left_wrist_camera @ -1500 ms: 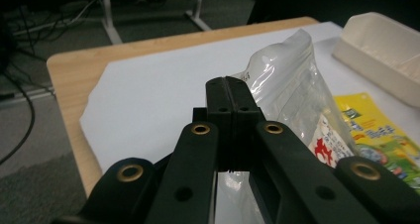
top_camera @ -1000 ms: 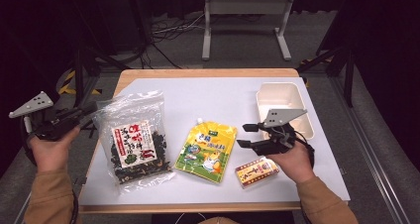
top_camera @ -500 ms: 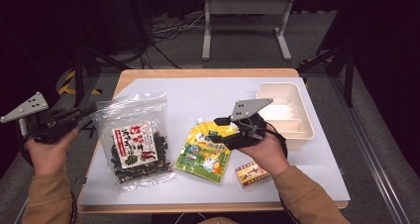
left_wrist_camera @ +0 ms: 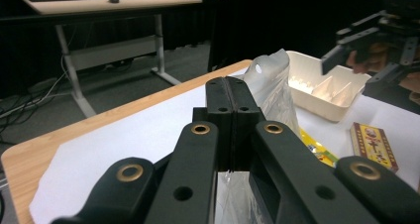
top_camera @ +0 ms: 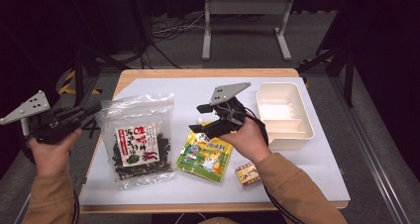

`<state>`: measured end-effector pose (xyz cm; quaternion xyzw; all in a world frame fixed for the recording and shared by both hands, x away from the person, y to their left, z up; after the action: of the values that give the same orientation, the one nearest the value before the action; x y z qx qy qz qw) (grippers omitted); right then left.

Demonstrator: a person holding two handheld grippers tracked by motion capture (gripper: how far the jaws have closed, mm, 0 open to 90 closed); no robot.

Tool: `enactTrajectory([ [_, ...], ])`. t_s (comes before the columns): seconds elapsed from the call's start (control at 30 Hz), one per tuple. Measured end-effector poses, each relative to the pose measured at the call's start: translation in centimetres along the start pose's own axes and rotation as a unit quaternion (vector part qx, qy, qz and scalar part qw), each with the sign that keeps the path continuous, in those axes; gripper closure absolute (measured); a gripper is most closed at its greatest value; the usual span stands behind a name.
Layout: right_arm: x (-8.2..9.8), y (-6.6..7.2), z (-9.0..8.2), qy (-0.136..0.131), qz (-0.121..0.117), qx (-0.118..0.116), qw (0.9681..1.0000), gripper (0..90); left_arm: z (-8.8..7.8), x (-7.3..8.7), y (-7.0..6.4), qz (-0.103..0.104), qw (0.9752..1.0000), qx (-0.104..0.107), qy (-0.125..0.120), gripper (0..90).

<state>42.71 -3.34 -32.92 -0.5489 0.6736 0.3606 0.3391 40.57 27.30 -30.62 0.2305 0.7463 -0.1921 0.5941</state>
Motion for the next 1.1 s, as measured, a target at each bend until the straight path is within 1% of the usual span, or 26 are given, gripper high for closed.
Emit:
enactTrajectory([
  [0.07, -0.5, -0.5, 0.5, -0.001, 0.004, 0.005, 1.0000, 29.3, 0.0, -0.2, -0.3, 0.002, 1.0000, 0.005, -0.004, 90.0],
  [0.13, -1.2, -1.1, 1.2, -0.007, 0.009, 0.001, 0.9999, 29.2, 0.0, -0.4, -0.6, 0.005, 0.9999, 0.010, -0.008, 90.0],
  [0.17, -1.2, -1.1, 1.2, -0.007, 0.009, 0.001, 0.9999, 29.2, -0.1, -0.5, -0.8, 0.007, 0.9998, 0.013, -0.010, 90.0],
  [0.23, -1.5, -1.3, 1.7, -0.004, 0.007, 0.001, 1.0000, 29.3, -0.1, -0.7, -1.0, 0.011, 0.9997, 0.016, -0.013, 90.0],
  [0.27, -1.5, -1.3, 1.7, -0.004, 0.007, 0.001, 1.0000, 29.3, -0.1, -0.7, -1.0, 0.011, 0.9997, 0.016, -0.013, 90.0],
  [0.3, -1.8, -1.4, 2.1, -0.004, 0.005, -0.001, 1.0000, 29.5, -0.1, -0.7, -1.2, 0.012, 0.9997, 0.019, -0.014, 90.0],
  [0.4, -2.2, -1.5, 3.2, -0.002, 0.004, -0.013, 0.9999, 30.2, -0.2, -0.9, -1.4, 0.014, 0.9995, 0.024, -0.017, 90.0],
  [0.43, -2.4, -1.5, 3.9, 0.001, 0.004, -0.018, 0.9998, 30.9, -0.3, -0.9, -1.5, 0.015, 0.9994, 0.024, -0.017, 90.0],
  [0.47, -2.4, -1.5, 3.9, 0.001, 0.004, -0.018, 0.9998, 30.9, -0.3, -0.9, -1.5, 0.016, 0.9994, 0.025, -0.018, 90.0],
  [0.7, -2.7, -1.4, 5.7, 0.018, -0.003, -0.030, 0.9994, 34.4, -0.4, -1.1, -1.8, 0.019, 0.9992, 0.029, -0.021, 90.0],
  [0.83, -2.4, -1.6, 6.3, 0.023, 0.002, -0.036, 0.9991, 37.8, -0.4, -1.3, -2.1, 0.024, 0.9990, 0.030, -0.024, 90.0],
  [0.97, -2.0, -1.7, 6.6, 0.027, 0.014, -0.050, 0.9983, 42.7, -0.4, -1.6, -2.7, 0.033, 0.9984, 0.035, -0.031, 90.0],
  [1.03, -1.9, -1.6, 6.7, 0.029, 0.018, -0.058, 0.9977, 46.4, -0.3, -1.7, -2.9, 0.035, 0.9981, 0.037, -0.034, 90.0],
  [1.1, -1.7, -1.4, 6.8, 0.035, 0.018, -0.069, 0.9969, 53.8, -0.2, -1.8, -3.2, 0.035, 0.9980, 0.039, -0.036, 90.0],
])
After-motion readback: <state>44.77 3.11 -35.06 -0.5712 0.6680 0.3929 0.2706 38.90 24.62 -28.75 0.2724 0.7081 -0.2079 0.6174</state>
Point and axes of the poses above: each handheld gripper's, and its own axes: z roughly forward along the jaws, x roughly out of its underside, y roughly to its left, the point moved 8 cm from there along z, roughly forward along the jaws, and after that the axes turned 13 degrees about -x, right-handed, at the moved point
